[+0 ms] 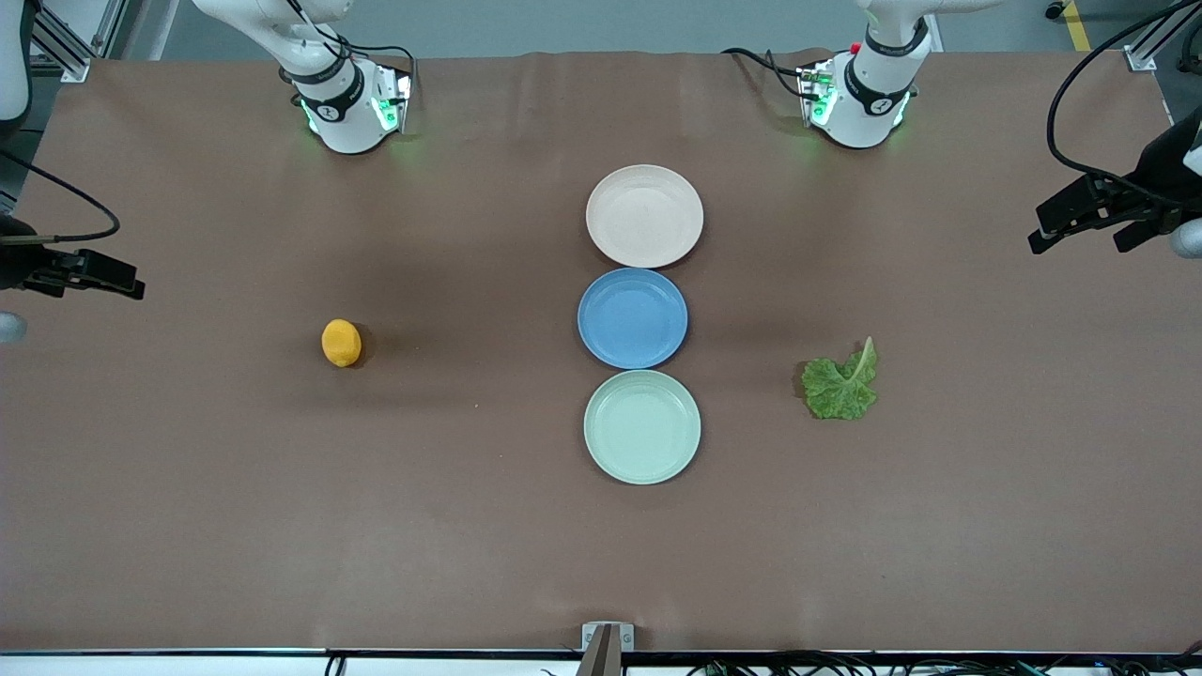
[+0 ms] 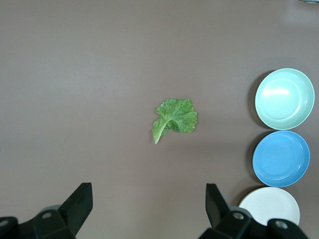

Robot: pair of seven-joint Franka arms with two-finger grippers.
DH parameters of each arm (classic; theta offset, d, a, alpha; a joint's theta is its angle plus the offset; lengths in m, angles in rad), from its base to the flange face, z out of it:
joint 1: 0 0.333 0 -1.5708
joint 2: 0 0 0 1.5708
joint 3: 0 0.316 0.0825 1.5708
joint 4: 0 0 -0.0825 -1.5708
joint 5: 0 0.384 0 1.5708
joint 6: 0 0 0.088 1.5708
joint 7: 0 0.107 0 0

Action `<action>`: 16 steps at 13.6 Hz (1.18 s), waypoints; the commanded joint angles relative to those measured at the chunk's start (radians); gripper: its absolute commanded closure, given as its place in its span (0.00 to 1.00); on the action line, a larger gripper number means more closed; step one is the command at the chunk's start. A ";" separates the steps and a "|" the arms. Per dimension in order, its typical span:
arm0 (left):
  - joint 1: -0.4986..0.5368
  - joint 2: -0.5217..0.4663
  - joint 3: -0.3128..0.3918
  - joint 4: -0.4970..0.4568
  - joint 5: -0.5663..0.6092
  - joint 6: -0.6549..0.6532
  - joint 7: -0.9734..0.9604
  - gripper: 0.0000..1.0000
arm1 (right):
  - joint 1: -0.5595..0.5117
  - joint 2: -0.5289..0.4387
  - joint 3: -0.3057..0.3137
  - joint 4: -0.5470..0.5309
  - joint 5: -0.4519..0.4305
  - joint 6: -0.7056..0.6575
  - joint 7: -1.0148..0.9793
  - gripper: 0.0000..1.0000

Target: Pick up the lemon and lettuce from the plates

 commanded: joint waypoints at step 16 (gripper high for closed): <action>0.003 0.011 -0.002 0.029 0.021 -0.023 -0.007 0.00 | 0.075 -0.215 -0.062 -0.218 0.001 0.070 0.016 0.00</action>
